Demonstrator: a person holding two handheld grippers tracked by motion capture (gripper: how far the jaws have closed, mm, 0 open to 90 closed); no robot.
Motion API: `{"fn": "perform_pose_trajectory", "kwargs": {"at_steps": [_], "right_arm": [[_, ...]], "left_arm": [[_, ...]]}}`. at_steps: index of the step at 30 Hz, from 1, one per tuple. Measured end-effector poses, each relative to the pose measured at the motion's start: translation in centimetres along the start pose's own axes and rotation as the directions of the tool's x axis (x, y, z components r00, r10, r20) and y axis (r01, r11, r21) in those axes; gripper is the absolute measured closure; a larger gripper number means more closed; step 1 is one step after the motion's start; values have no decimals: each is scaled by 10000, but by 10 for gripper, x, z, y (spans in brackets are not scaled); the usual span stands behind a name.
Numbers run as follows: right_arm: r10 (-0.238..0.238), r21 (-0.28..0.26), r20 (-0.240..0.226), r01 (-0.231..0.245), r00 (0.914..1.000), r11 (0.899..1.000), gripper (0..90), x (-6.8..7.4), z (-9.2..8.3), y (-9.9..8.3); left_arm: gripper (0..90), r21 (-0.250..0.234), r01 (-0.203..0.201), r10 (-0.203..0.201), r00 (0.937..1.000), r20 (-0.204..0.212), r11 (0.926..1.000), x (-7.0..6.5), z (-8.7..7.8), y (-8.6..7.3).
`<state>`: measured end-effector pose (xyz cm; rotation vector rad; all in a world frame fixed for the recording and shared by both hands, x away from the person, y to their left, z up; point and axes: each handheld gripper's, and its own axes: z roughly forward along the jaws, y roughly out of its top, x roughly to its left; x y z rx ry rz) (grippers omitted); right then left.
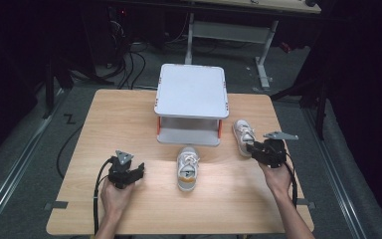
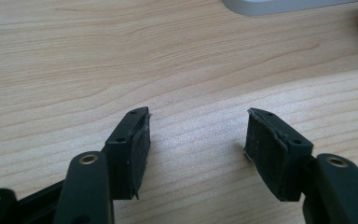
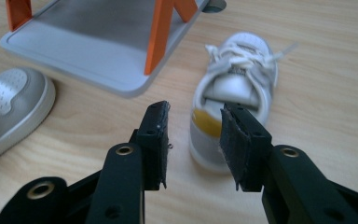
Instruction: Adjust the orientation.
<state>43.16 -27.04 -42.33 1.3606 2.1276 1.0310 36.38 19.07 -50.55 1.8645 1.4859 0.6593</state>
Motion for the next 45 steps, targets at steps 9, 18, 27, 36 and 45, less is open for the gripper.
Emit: {"fn": "perform_pose_trajectory", "kwargs": {"at_steps": [9,18,27,36,45], "right_arm": [[3,1124,476,-56,9989,9936,635,6,42,27],[-210,1975,1023,4,9945,9803,728,10,65,31],[-451,1478,847,322,9954,9885,859,11,59,29],[-1180,941,468,1132,9919,9891,870,24,18,27],[-2107,704,122,2093,9775,9753,877,45,-9,23]], "left_arm": [[347,49,-230,229,9997,88,9997,-3,1,0],[337,49,-244,243,9996,112,9997,-3,1,0],[327,53,-265,264,9995,165,9996,-3,2,0],[325,54,-270,269,9995,183,9996,-2,2,0],[324,57,-270,269,9995,190,9996,-2,2,0]]}}
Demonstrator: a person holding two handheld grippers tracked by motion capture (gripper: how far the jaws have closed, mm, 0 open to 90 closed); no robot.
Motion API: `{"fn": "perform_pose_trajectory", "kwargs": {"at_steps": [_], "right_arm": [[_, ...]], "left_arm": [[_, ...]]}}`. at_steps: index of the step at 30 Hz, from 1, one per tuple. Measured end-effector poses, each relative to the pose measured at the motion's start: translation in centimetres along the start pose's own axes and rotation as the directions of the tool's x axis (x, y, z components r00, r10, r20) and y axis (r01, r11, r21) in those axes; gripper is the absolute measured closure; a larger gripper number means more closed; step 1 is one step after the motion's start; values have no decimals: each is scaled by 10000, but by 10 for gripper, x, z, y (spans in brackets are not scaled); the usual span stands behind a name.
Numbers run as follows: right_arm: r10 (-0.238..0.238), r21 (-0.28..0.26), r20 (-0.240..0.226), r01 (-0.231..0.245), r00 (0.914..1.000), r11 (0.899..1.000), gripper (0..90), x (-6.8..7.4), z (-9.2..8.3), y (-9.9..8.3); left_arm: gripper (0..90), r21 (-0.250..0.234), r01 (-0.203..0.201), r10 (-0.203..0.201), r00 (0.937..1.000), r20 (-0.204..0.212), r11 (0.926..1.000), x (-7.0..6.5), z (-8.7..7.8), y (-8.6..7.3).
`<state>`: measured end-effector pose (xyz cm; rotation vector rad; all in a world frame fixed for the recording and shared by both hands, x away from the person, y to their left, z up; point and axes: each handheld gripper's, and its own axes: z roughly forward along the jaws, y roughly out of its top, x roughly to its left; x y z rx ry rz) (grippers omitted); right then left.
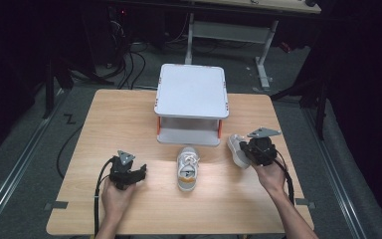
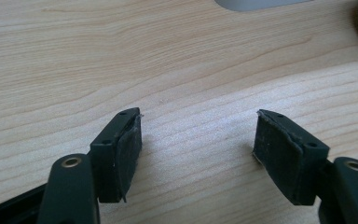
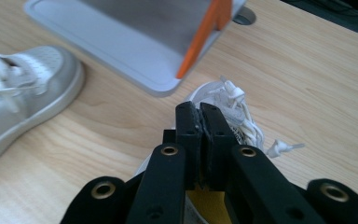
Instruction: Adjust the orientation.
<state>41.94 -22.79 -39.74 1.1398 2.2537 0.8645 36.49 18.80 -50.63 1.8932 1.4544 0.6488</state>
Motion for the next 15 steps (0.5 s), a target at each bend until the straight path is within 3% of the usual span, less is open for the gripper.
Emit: {"fn": "perform_pose_trajectory", "kwargs": {"at_steps": [7,8,10,15], "right_arm": [[-507,-284,-386,497,9980,9984,879,23,-9,4],[-793,-405,-454,775,9958,9962,879,32,-12,6],[-909,-446,-465,889,9948,9950,879,36,-13,7],[-1585,-554,-624,1552,9854,9863,879,63,-9,10]], "left_arm": [[324,2,-3,3,10000,1,10000,0,0,0],[324,0,-4,4,10000,1,10000,0,0,0],[324,19,-8,8,10000,0,10000,0,0,0],[324,20,-8,8,10000,-1,10000,0,0,0]]}}
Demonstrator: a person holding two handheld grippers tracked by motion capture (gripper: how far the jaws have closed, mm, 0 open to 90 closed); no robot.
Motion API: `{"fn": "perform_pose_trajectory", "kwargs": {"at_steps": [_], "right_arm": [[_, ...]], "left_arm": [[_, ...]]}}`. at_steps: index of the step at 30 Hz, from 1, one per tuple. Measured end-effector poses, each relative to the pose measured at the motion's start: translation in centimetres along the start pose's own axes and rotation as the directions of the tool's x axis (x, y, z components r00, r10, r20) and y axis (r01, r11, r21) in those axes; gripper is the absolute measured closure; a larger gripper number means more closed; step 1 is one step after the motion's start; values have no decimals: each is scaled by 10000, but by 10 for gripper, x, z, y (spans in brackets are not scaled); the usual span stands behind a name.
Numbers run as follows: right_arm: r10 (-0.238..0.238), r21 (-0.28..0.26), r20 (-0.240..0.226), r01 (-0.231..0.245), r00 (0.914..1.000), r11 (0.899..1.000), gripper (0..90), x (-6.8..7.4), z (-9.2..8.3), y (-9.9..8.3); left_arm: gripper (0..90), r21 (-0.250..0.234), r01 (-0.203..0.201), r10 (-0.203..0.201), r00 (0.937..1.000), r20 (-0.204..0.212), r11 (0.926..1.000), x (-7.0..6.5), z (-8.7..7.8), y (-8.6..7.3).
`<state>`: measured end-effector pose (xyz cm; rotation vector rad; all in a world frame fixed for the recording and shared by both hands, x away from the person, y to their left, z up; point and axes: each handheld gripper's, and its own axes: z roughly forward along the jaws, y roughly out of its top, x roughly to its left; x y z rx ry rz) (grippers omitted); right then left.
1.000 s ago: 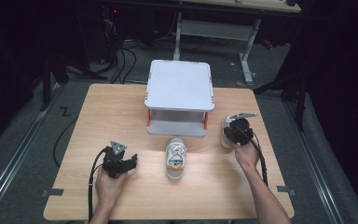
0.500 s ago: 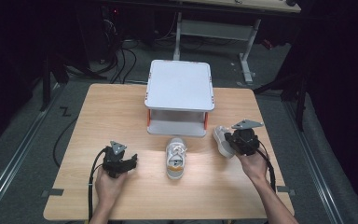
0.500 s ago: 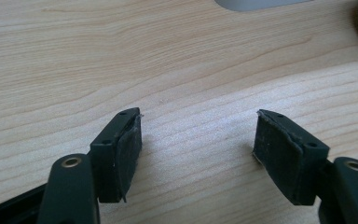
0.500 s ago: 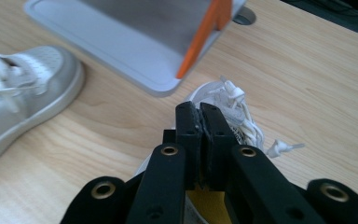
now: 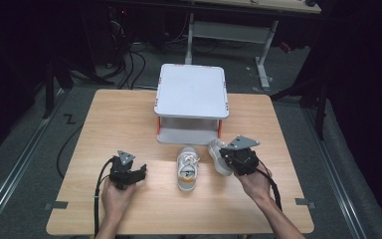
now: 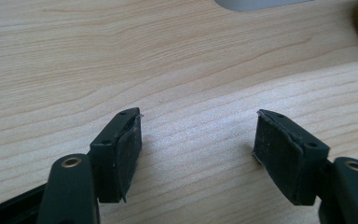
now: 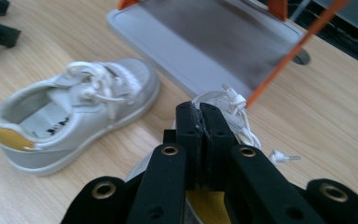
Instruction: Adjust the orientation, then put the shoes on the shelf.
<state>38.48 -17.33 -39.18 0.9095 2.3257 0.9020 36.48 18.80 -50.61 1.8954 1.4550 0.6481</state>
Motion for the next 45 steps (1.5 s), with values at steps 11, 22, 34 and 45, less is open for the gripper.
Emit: {"fn": "perform_pose_trajectory", "kwargs": {"at_steps": [11,22,34,45], "right_arm": [[-635,274,-595,653,9962,9975,880,42,23,-2],[279,510,-1759,-192,9840,9985,871,47,37,-19],[1338,-229,-2459,-1437,9600,9894,587,33,28,-30],[3337,-960,-195,-3340,9425,9377,490,-39,15,-84]], "left_arm": [[322,-13,-13,13,10000,1,10000,0,0,0],[326,-9,-39,39,10000,20,10000,0,0,0],[302,14,-65,65,9999,82,10000,1,0,0],[228,135,-165,162,9996,237,9998,-5,1,1]]}}
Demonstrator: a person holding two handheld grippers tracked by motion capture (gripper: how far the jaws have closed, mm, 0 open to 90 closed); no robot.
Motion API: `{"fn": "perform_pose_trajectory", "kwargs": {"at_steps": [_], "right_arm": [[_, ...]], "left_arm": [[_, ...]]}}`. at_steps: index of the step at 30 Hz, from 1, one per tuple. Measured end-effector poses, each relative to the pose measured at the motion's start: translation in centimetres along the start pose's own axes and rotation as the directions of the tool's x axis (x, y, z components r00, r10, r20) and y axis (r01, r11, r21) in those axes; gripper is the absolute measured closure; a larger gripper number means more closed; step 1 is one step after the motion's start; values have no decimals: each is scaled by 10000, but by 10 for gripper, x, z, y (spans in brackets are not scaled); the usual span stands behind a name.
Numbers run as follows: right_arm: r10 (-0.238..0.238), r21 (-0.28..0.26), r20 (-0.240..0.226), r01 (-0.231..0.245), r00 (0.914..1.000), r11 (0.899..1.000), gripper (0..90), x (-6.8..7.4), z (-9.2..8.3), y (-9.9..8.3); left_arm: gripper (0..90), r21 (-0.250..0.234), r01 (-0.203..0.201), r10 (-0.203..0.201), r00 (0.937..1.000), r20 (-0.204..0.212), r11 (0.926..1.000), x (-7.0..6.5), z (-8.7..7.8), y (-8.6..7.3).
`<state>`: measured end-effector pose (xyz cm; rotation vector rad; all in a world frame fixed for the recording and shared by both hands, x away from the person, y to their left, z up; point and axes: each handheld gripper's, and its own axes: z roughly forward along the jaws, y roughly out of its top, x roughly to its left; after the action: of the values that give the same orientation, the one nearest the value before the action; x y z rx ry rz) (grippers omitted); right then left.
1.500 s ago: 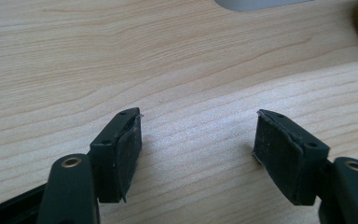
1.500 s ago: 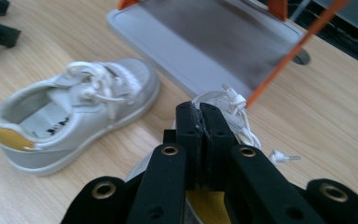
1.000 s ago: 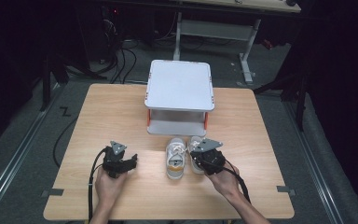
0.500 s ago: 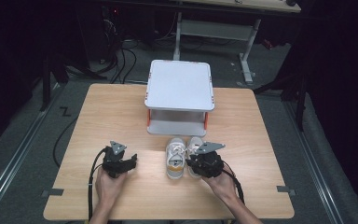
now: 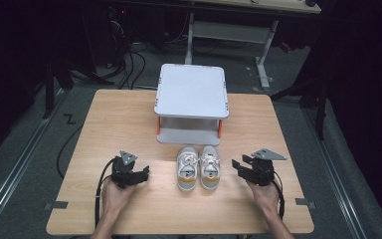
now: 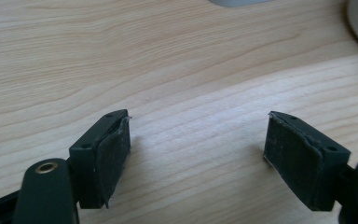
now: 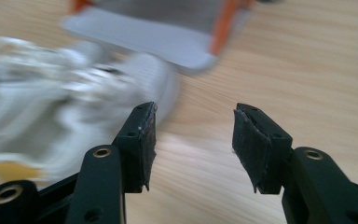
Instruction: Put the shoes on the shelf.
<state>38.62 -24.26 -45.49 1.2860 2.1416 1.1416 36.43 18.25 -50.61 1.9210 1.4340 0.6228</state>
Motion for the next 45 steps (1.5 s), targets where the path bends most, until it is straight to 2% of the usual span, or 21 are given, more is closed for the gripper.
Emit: {"fn": "perform_pose_trajectory", "kwargs": {"at_steps": [3,4,5,6,13,14,15,16,17,21,22,25,28,29,30,33,34,35,39,40,45], "right_arm": [[236,228,571,-249,9981,9994,476,-16,4,-7],[260,446,1286,-320,9914,9985,457,-29,10,-14],[260,446,1286,-320,9914,9985,457,-29,10,-14],[187,523,1744,-283,9845,9982,452,-36,14,-18],[394,779,2237,-581,9739,9953,430,-52,22,-26],[294,966,2375,-537,9709,9939,426,-54,26,-29],[294,966,2375,-537,9709,9939,426,-54,26,-29],[515,938,2294,-748,9720,9928,418,-57,28,-31],[515,938,2294,-748,9720,9928,418,-57,28,-31],[563,900,2319,-791,9711,9928,419,-59,29,-30],[605,901,2309,-832,9711,9925,419,-59,29,-30],[607,902,2300,-834,9713,9924,415,-59,29,-31],[542,936,2266,-771,9725,9926,414,-59,29,-31],[542,936,2266,-771,9725,9926,414,-59,29,-31],[533,925,2263,-759,9726,9928,415,-59,29,-31],[511,929,2258,-738,9728,9929,415,-59,29,-31],[492,933,2240,-717,9733,9931,415,-59,28,-31],[492,933,2240,-717,9733,9931,415,-59,28,-31],[536,917,2236,-757,9732,9929,438,-59,28,-31],[559,895,2293,-782,9718,9929,451,-59,28,-31],[609,861,2347,-831,9702,9928,472,-59,28,-31]], "left_arm": [[228,135,-51,48,9998,206,9999,-1,-1,1],[233,196,57,-61,9998,206,9998,-2,-1,3],[239,196,57,-61,9998,206,9998,-2,-1,3],[250,288,156,-163,9996,251,9995,-1,-2,4],[304,114,221,-230,9961,852,9997,-14,-14,9],[318,66,278,-284,9896,1413,9996,-21,-23,15],[319,66,278,-284,9896,1413,9996,-21,-23,15],[321,-50,456,-435,9756,2153,9989,-29,-33,22],[321,-50,456,-435,9756,2153,9989,-29,-33,22],[334,-309,13,66,9672,2539,9995,-57,-51,36],[335,-283,-298,365,9596,2789,9992,-70,-55,42],[339,-239,-521,568,9529,2979,9984,-82,-56,47],[370,70,-952,867,9327,3502,9954,-107,-55,59],[375,70,-952,867,9327,3502,9954,-107,-55,59],[381,185,-1148,1011,9310,3509,9932,-121,-51,65],[407,443,-1215,996,9361,3373,9916,-134,-44,71],[433,724,-1203,918,9449,3142,9901,-143,-37,75],[440,724,-1203,918,9449,3142,9901,-143,-37,75],[450,1052,-974,669,9626,2625,9897,-155,-23,77],[452,1328,-737,376,9658,2564,9884,-157,-18,78],[433,1594,-300,-131,9649,2622,9868,-160,-11,81]]}}
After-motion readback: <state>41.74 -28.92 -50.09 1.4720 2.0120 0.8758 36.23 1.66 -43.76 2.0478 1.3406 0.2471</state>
